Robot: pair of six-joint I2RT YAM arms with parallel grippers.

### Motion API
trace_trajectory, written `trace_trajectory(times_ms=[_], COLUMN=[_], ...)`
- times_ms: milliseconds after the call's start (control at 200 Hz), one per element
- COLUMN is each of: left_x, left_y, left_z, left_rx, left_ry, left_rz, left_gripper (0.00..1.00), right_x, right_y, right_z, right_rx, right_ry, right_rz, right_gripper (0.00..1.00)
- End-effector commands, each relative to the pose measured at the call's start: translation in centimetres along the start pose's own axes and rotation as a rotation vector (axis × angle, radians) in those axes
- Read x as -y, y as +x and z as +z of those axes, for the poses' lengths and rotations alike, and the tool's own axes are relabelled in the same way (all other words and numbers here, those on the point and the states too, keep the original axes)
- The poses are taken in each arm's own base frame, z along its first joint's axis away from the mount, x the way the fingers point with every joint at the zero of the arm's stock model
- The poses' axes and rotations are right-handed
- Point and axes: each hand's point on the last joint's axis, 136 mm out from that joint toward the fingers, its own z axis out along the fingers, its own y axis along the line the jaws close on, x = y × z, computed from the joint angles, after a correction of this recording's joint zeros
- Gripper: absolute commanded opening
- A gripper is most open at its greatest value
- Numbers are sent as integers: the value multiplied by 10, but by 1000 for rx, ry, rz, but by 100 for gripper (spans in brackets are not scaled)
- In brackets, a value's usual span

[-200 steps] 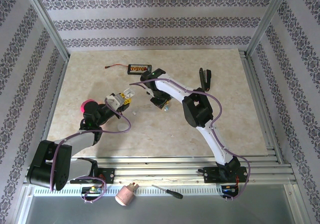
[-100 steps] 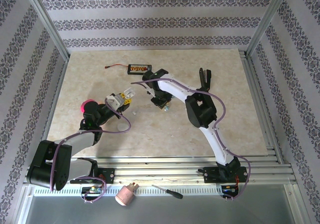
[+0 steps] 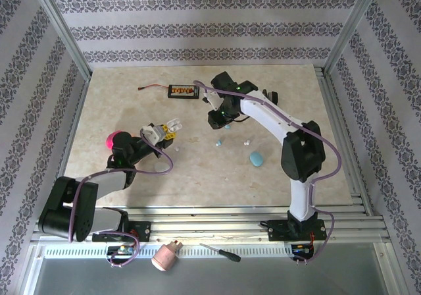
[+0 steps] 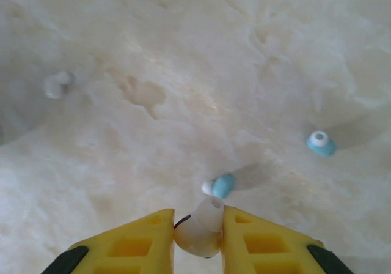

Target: Insert wireless bluetooth earbuds into charging case

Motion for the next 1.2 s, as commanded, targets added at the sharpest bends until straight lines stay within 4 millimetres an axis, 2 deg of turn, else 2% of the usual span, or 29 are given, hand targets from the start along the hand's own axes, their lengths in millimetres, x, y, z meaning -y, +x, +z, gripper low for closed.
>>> trace_trajectory(times_ms=[0, 300, 495, 854, 1194], left_x=[5, 16, 19, 27, 30], left_y=[-27, -31, -30, -35, -42], left_z=[5, 9, 11, 10, 7], left_rx=[98, 119, 114, 128, 154], left_ry=[63, 159, 195, 253, 273], left_rz=[13, -23, -65, -75, -79], left_gripper=[0, 0, 0, 0, 0], right_x=[-34, -91, -112, -136, -130], right_y=[-8, -21, -25, -29, -30], right_z=[-17, -63, -78, -76, -58], right_rx=[71, 208, 245, 220, 189], right_ry=[-173, -481, -581, -639, -604], right_rz=[-6, -65, -116, -177, -165], right_gripper=[23, 24, 24, 23, 23])
